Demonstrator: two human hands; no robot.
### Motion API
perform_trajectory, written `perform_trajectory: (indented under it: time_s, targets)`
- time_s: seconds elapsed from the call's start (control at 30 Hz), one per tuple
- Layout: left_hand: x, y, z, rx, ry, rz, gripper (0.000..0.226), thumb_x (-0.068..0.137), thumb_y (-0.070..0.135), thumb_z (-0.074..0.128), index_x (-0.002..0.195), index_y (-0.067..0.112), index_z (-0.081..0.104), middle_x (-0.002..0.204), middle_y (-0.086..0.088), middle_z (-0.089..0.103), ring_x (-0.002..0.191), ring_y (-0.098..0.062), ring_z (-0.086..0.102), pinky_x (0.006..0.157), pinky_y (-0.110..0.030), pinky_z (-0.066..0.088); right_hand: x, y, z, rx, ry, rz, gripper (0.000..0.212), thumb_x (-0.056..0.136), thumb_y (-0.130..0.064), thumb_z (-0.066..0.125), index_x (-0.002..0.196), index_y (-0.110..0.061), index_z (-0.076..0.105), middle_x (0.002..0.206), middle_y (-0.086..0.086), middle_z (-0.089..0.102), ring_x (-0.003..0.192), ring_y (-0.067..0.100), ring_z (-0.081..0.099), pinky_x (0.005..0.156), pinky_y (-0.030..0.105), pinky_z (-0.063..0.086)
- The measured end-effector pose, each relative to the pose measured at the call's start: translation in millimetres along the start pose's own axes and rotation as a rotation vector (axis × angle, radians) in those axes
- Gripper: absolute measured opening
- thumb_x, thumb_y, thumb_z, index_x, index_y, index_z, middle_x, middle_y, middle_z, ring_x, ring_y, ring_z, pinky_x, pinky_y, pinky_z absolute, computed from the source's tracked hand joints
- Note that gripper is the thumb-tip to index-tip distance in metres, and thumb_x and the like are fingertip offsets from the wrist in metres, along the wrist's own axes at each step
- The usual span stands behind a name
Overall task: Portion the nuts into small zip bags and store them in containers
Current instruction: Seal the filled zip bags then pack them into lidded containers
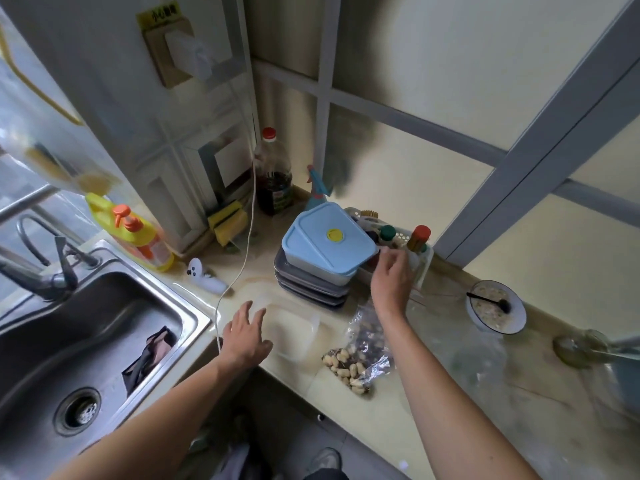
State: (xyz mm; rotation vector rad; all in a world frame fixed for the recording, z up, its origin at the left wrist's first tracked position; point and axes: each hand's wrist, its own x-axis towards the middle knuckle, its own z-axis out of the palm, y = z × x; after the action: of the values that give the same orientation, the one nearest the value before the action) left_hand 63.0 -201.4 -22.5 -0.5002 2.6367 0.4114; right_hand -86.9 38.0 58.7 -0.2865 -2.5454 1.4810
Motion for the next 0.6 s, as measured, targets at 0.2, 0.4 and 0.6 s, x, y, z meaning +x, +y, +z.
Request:
perform_trajectory:
  time_s: [0.2, 0.4, 0.6]
  targets:
    - [-11, 21, 18, -0.059, 0.242, 0.035, 0.076, 0.078, 0.026, 0.067, 0.147, 0.014, 0.037, 0.156, -0.014, 0.02, 0.144, -0.035, 0.02, 0.115, -0.052, 0.023, -24, 81, -28, -0.546, -0.274, -0.066, 0.017, 0.096, -0.028, 0.061, 0.097, -0.011, 0.064, 0.102, 0.009, 0.066, 0.098, 0.028, 0.062, 0.074, 0.036, 0.051]
    - [-18, 61, 30, -0.13, 0.413, 0.323, 0.064, 0.068, 0.007, 0.063, 0.13, 0.008, 0.051, 0.134, -0.012, 0.042, 0.121, -0.031, 0.04, 0.097, -0.046, 0.045, -45, 97, -43, -0.636, -0.403, -0.152, 0.026, 0.084, -0.013, 0.077, 0.103, -0.011, 0.058, 0.114, 0.008, 0.057, 0.097, 0.026, 0.063, 0.084, 0.042, 0.057]
    - [-19, 105, 34, -0.443, 0.037, 0.394, 0.072, 0.077, 0.02, 0.061, 0.144, 0.009, 0.037, 0.135, -0.01, 0.053, 0.124, -0.025, 0.049, 0.107, -0.036, 0.042, -40, 88, -63, -0.481, -0.559, -0.235, 0.016, 0.087, -0.01, 0.072, 0.099, -0.011, 0.062, 0.108, 0.0, 0.049, 0.085, 0.015, 0.054, 0.075, 0.022, 0.042]
